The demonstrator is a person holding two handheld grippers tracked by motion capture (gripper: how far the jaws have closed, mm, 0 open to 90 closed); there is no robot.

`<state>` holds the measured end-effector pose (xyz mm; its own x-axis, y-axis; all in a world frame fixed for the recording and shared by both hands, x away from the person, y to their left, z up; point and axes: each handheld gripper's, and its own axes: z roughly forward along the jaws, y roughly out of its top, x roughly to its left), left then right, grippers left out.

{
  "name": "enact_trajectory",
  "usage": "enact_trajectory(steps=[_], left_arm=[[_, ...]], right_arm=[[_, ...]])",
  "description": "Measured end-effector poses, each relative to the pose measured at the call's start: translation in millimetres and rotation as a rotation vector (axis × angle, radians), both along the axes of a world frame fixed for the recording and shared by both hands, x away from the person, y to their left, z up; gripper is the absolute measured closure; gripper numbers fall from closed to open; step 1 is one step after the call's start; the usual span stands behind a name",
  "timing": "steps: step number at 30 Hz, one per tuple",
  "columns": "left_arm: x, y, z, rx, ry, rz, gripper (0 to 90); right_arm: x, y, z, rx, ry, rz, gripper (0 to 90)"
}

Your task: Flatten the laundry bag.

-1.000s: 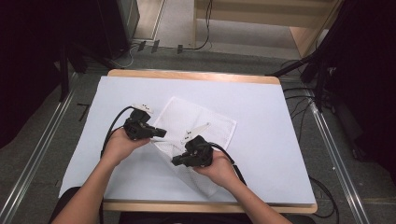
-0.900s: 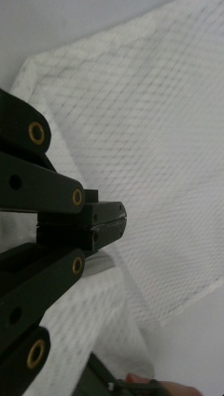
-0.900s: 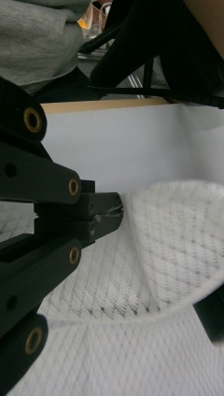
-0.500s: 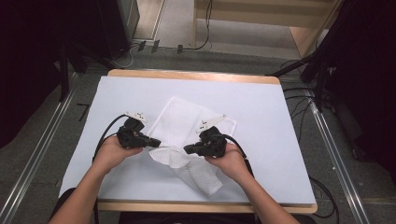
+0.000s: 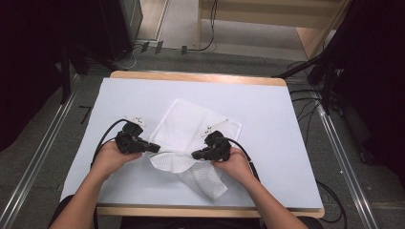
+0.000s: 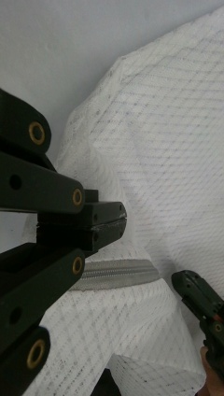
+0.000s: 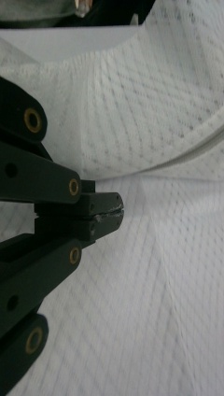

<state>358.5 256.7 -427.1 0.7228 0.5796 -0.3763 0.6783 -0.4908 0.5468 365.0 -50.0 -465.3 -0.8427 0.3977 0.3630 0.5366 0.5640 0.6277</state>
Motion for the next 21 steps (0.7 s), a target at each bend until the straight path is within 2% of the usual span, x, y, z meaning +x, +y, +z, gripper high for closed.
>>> enact_trajectory(steps=[2, 5, 7, 10, 12, 16, 18, 21], left_arm=[[0.5, 1.3, 0.3, 0.002, -0.004, 0.0, 90.0], [2.5, 5.8, 3.5, -0.009, -0.022, 0.025, 90.0], [3.7, 8.4, 6.2, -0.027, -0.041, 0.045, 90.0], [7.8, 13.1, 9.5, -0.031, -0.074, 0.084, 90.0], [11.3, 15.2, 9.2, -0.035, -0.075, 0.107, 88.9], [17.5, 16.7, 5.9, -0.008, -0.074, 0.141, 83.1], [20.9, 17.0, 4.0, -0.012, -0.065, 0.153, 79.3], [26.5, 15.7, 1.9, 0.009, -0.066, 0.163, 76.1]], right_arm=[[-3.2, 1.9, 0.2, 0.013, 0.004, 0.018, 90.0], [-10.9, 6.5, 4.1, 0.029, 0.011, 0.041, 90.0], [-16.8, 11.1, 7.0, 0.043, 0.001, 0.063, 90.0], [-26.9, 20.4, 12.9, 0.057, -0.015, 0.098, 90.0], [-30.0, 24.6, 14.9, 0.065, -0.027, 0.109, 90.0], [-33.4, 25.8, 20.9, 0.075, -0.055, 0.098, 90.0], [-32.4, 21.9, 24.0, 0.079, -0.076, 0.085, 90.0], [-29.1, 14.8, 25.9, 0.082, -0.084, 0.054, 90.0]])
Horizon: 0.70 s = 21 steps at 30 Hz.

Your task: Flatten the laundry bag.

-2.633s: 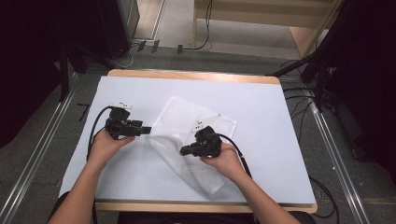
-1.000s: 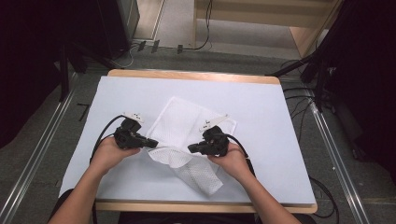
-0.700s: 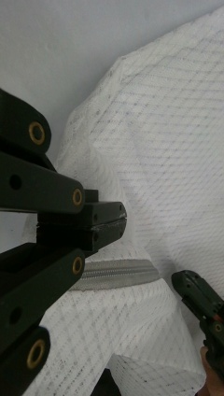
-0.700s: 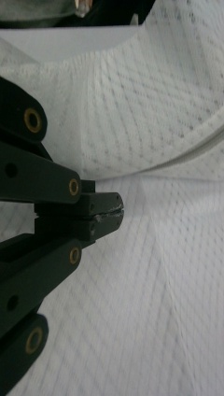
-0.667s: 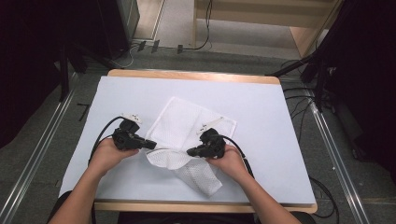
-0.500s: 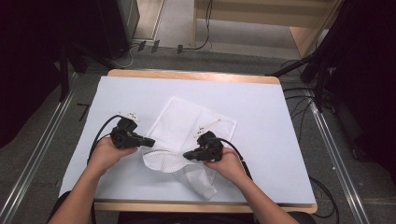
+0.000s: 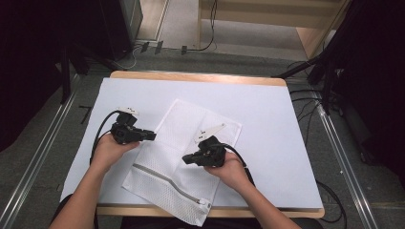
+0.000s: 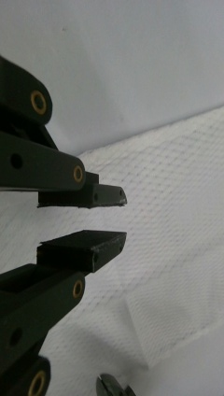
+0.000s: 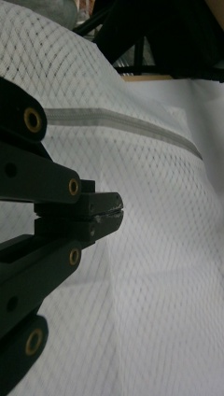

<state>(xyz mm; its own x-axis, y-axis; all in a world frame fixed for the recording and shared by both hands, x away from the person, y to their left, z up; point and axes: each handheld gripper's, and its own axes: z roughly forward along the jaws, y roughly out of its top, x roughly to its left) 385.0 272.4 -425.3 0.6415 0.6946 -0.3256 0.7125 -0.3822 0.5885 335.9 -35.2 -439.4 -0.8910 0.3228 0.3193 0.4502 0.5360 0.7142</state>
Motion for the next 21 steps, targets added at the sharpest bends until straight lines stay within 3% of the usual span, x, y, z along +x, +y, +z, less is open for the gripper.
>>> enact_trajectory(steps=[4, 9, 21], left_arm=[[4.7, -1.5, -1.8, -0.003, -0.001, 0.007, 71.2], [11.3, -5.2, -4.3, 0.022, 0.005, 0.018, 63.4], [21.8, -6.0, -12.3, 0.039, 0.011, 0.032, 53.7]], right_arm=[[5.4, -14.1, 2.5, -0.001, -0.019, -0.057, 88.2], [14.7, -37.4, 3.6, -0.004, -0.052, -0.146, 83.0], [37.0, -91.2, -10.4, -0.045, -0.08, -0.368, 67.5]])
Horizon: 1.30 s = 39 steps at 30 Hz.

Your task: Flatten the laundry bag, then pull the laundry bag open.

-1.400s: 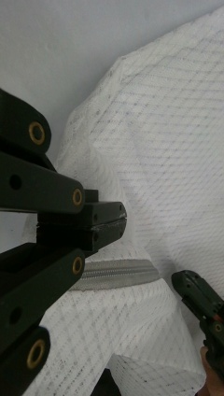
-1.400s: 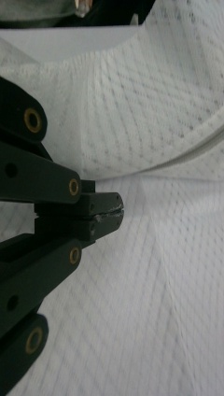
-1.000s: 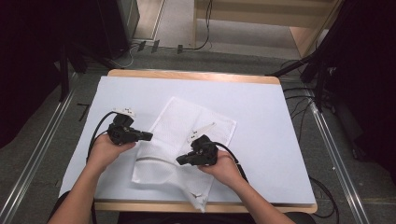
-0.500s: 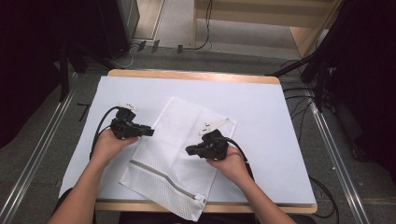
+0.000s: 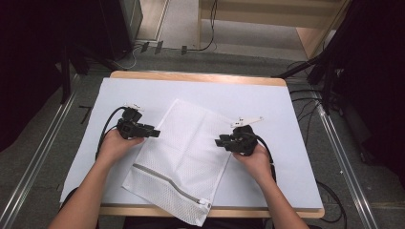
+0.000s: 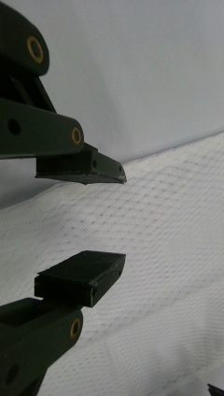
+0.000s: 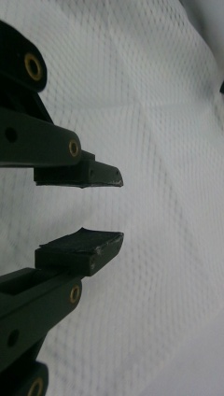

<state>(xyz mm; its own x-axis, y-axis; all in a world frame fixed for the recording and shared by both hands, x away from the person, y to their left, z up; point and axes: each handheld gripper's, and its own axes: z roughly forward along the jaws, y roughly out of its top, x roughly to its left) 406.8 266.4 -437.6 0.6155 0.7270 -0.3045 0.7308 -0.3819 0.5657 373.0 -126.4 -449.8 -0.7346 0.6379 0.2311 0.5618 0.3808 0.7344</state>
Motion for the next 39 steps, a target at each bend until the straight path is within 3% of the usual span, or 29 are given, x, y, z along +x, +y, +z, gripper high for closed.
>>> enact_trajectory(steps=[6, 13, 21, 27, 31, 35, 39], left_arm=[[0.5, 0.0, -2.4, 0.01, -0.001, 0.003, 51.7], [1.6, -0.1, -4.8, 0.024, -0.001, 0.011, 49.3], [3.8, -0.2, -9.3, 0.036, 0.014, 0.011, 49.1], [3.5, -1.3, -10.1, 0.031, 0.009, 0.005, 50.3], [3.5, -2.4, -10.8, 0.019, 0.023, -0.006, 53.9], [0.7, -9.7, -12.4, 0.02, 0.016, -0.049, 63.8], [0.3, -13.2, -14.7, 0.005, 0.032, -0.032, 77.2]], right_arm=[[7.3, -16.3, -4.8, -0.003, 0.018, -0.102, 61.8], [12.0, -25.7, -9.7, -0.016, 0.022, -0.162, 59.8], [17.4, -35.0, -18.6, -0.049, 0.068, -0.227, 57.2], [16.6, -34.9, -22.0, -0.099, 0.043, -0.253, 55.1], [15.6, -34.0, -23.2, -0.095, 0.034, -0.264, 53.6], [14.5, -26.1, -24.9, -0.096, 0.012, -0.261, 61.5], [14.0, -20.0, -23.7, -0.16, -0.023, -0.259, 75.8]])
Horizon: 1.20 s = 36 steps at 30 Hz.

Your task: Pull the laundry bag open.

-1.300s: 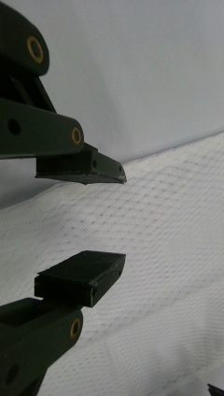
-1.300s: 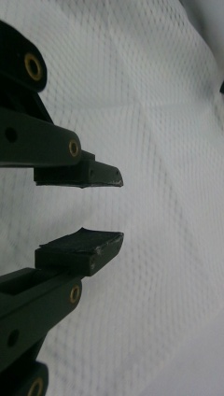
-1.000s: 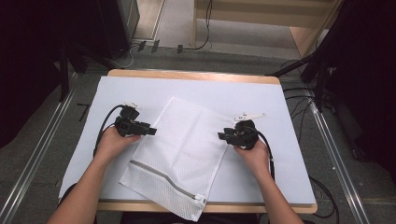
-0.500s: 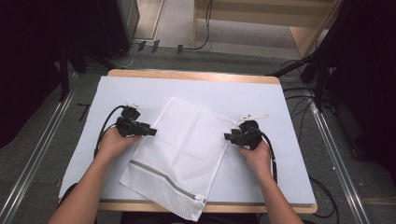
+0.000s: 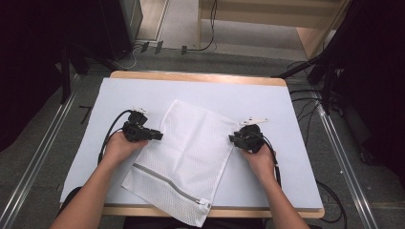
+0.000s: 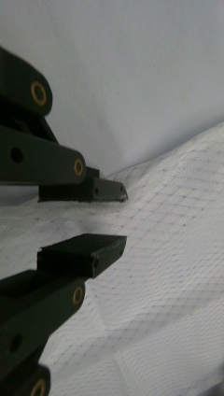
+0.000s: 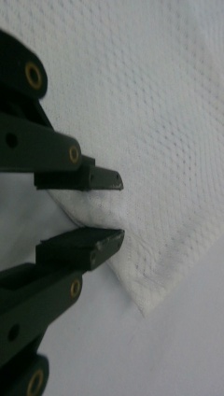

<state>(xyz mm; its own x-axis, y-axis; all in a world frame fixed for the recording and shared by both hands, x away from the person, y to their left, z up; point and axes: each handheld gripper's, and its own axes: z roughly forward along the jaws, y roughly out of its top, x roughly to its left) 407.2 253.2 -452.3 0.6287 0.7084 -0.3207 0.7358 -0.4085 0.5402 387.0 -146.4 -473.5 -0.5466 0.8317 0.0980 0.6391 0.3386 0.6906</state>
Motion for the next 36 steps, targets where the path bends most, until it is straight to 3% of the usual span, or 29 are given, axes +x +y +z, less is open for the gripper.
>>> enact_trajectory(steps=[1, 4, 7, 11, 12, 15, 25, 32, 36], left_arm=[[-0.1, -0.2, -0.2, 0.007, -0.004, -0.002, 80.5], [0.7, 0.4, -0.6, 0.013, 0.004, 0.004, 86.9], [1.0, 0.7, -0.3, 0.015, 0.009, 0.007, 89.7], [0.7, 0.9, 1.0, 0.016, 0.008, 0.011, 90.0], [0.1, 2.0, 2.6, -0.007, 0.006, 0.022, 90.0], [-2.1, 3.0, 4.1, -0.014, -0.016, 0.036, 90.0], [-10.1, 5.5, 9.9, -0.09, -0.015, 0.081, 90.0], [-12.8, 4.5, 13.3, -0.054, -0.037, 0.106, 90.0], [-4.6, 0.6, 14.6, -0.042, -0.03, 0.118, 90.0]], right_arm=[[0.1, 0.5, 0.6, -0.004, 0.002, 0.015, 83.3], [2.0, 6.2, 2.6, -0.008, 0.028, 0.032, 89.2], [6.7, 6.1, 4.5, -0.005, 0.055, 0.037, 90.0], [12.4, 1.5, 5.1, 0.043, 0.093, 0.024, 90.0], [15.1, 0.4, 6.8, 0.057, 0.098, 0.017, 90.0], [19.3, 0.7, 8.8, 0.052, 0.086, 0.018, 90.0], [43.0, 2.5, 12.7, 0.053, 0.075, 0.013, 90.0], [61.0, 8.2, 17.7, 0.045, 0.059, 0.023, 90.0], [81.2, 11.2, 19.9, 0.034, 0.062, 0.021, 90.0]])
